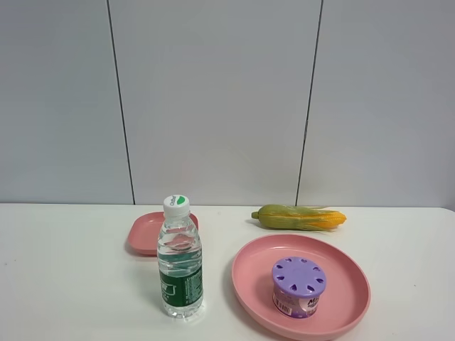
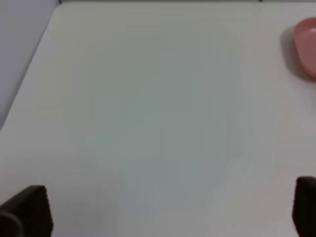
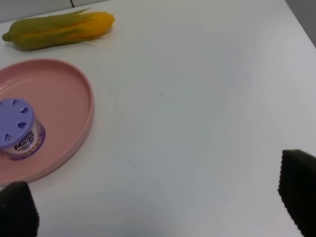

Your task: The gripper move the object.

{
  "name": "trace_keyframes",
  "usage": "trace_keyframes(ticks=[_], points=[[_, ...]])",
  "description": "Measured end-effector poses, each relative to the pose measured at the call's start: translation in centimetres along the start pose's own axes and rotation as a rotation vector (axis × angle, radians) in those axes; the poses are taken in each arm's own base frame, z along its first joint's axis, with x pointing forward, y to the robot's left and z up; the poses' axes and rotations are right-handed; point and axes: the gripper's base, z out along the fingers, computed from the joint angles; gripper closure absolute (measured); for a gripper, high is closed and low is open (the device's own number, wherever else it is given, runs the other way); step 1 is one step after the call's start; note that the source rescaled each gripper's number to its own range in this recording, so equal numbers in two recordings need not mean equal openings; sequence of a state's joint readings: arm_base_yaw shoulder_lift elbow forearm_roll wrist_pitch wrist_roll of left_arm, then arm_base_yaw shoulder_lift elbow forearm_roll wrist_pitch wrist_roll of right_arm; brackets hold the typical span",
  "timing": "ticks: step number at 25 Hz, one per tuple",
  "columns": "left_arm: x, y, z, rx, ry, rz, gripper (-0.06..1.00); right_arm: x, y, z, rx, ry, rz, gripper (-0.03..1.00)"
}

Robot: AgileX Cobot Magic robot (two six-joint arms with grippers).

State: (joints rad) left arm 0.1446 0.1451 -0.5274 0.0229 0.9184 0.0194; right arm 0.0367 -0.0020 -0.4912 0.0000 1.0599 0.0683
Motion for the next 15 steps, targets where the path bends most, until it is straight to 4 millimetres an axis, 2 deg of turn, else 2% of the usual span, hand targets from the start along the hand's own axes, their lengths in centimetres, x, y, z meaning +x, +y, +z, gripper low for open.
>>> trace_keyframes(ticks=[8,15], points=[[0.6,0.0,-1.2,-0.002,-0.064,-0.002,-0.06,0.0,0.0,0.0,0.0,0.0,0.0,-0.03],[1.3,0.0,-1.5,0.001,-0.008,0.047,-0.06,0.0,0.0,0.0,0.0,0.0,0.0,-0.03]])
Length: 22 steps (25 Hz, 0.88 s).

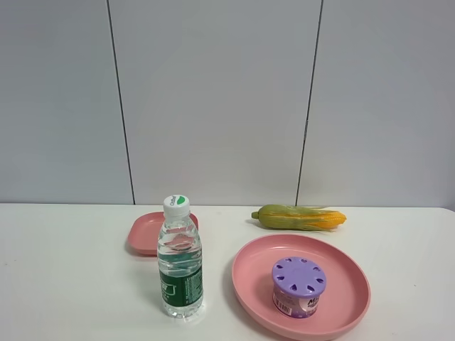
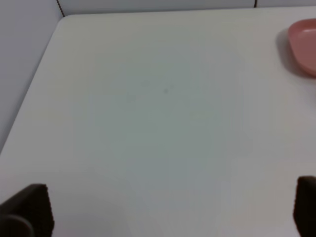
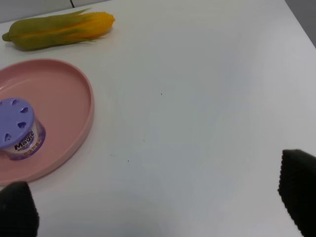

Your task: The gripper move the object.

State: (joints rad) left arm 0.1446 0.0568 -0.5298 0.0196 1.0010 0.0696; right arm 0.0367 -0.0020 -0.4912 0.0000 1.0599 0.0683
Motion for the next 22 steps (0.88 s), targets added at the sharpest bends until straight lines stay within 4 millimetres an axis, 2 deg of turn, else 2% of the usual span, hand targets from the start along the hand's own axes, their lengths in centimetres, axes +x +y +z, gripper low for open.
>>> trace_keyframes(ticks=[5,11,22], points=[[0.6,-0.2,0.0,0.021,0.057,-0.011,-0.06,0.0,0.0,0.0,0.0,0.0,0.0,-0.03],[1.3,-0.3,-0.3,0.018,0.02,-0.011,-0.06,0.0,0.0,0.0,0.0,0.0,0.0,-0.03],[1.4,-0.3,-0.4,0.018,0.016,-0.012,-0.06,0.0,0.0,0.0,0.0,0.0,0.0,-0.03]])
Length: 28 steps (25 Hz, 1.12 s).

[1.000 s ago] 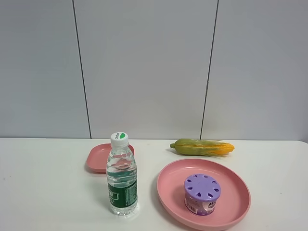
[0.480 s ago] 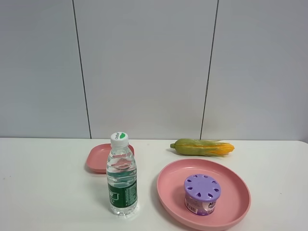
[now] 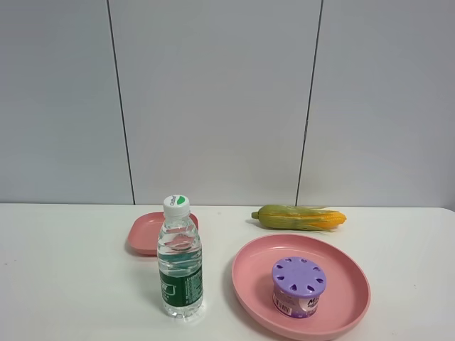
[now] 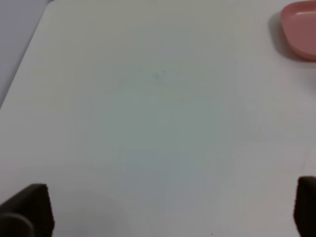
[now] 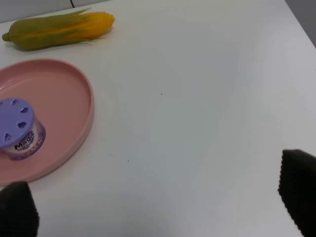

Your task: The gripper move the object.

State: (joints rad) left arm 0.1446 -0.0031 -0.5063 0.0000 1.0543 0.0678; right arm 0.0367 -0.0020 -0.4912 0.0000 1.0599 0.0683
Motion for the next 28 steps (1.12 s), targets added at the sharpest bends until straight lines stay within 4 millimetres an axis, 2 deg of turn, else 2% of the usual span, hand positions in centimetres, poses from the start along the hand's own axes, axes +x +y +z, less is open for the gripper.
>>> trace_keyframes(ticks=[28], points=[[0.0,0.0,0.0,0.0,0.0,0.0,-0.06,0.0,0.0,0.0,0.0,0.0,0.0,-0.03]])
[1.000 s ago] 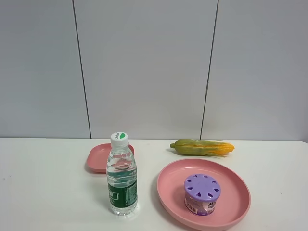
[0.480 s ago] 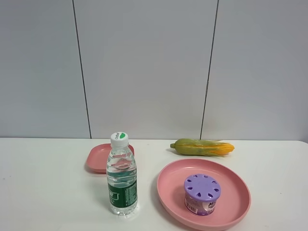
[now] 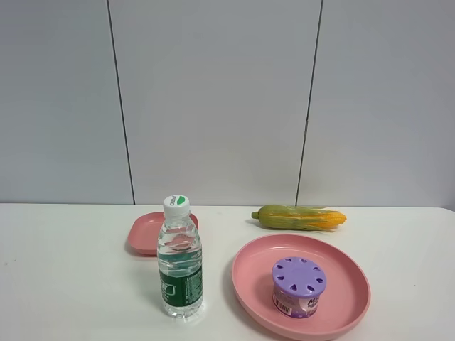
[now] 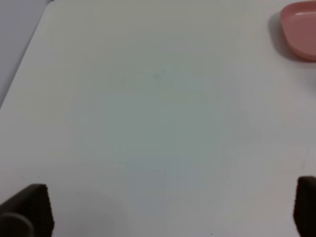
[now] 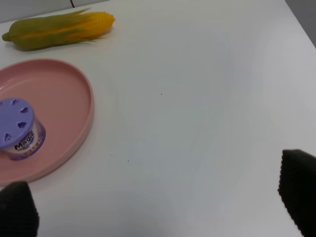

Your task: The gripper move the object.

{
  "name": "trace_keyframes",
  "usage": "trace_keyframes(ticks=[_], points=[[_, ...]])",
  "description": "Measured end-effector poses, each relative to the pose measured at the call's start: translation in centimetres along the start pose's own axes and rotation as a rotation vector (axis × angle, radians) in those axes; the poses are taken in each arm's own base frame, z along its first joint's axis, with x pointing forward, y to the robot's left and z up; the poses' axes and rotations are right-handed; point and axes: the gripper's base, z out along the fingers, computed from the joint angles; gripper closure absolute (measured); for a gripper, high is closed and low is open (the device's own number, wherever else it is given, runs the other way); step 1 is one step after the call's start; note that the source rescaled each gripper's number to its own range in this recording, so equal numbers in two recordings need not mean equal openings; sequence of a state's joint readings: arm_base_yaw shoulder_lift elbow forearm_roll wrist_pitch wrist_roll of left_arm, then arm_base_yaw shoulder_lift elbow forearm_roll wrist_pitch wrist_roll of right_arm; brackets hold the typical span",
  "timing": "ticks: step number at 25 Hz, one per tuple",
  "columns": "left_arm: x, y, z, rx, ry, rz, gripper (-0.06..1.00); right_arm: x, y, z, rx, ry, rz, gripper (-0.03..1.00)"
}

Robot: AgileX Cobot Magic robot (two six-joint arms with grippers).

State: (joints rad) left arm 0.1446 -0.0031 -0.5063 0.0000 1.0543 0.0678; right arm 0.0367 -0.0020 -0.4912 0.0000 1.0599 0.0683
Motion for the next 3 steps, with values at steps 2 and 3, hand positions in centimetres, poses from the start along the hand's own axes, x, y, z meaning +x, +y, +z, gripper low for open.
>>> trace_keyframes(ticks=[2,3], points=[[0.0,0.0,0.0,0.0,0.0,0.0,-0.06,0.0,0.0,0.0,0.0,0.0,0.0,-0.03],[0.0,0.0,0.0,0.0,0.0,0.0,-0.06,0.0,0.0,0.0,0.0,0.0,0.0,-0.03]])
